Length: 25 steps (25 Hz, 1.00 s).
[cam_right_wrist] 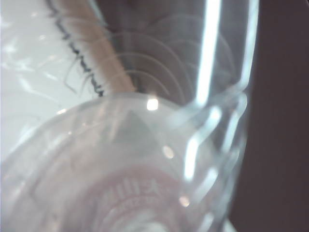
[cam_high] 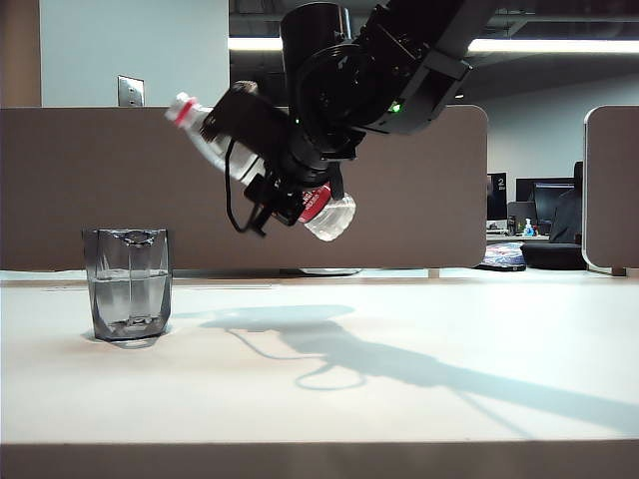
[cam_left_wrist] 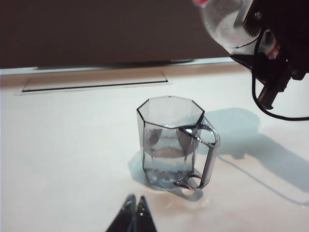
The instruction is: Pick up the mineral water bottle on the table and pour water into the mug until it's half full.
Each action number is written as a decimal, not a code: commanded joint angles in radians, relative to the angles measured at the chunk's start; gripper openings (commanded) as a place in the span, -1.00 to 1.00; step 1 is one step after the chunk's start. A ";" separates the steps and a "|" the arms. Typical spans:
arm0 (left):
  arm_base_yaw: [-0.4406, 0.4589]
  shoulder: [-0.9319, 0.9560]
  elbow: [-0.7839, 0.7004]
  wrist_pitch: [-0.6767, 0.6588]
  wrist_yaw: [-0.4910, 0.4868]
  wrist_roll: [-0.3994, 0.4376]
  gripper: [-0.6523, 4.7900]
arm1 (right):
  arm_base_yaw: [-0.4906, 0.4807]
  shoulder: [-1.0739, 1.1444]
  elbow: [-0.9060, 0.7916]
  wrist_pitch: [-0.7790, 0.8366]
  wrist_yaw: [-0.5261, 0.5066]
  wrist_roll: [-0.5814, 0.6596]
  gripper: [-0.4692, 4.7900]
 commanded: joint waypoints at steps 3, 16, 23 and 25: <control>0.000 0.002 0.003 0.012 0.005 0.000 -0.78 | 0.006 -0.029 0.008 0.041 0.012 0.245 -0.11; 0.000 0.002 0.003 0.012 0.004 0.000 -0.78 | -0.010 -0.031 0.005 -0.044 -0.107 0.647 -0.11; 0.000 0.002 0.003 0.012 0.004 0.000 -0.78 | -0.051 -0.044 -0.037 -0.025 -0.211 0.845 -0.11; 0.000 0.002 0.003 0.012 0.005 0.000 -0.78 | -0.076 -0.055 -0.086 0.006 -0.290 0.926 -0.11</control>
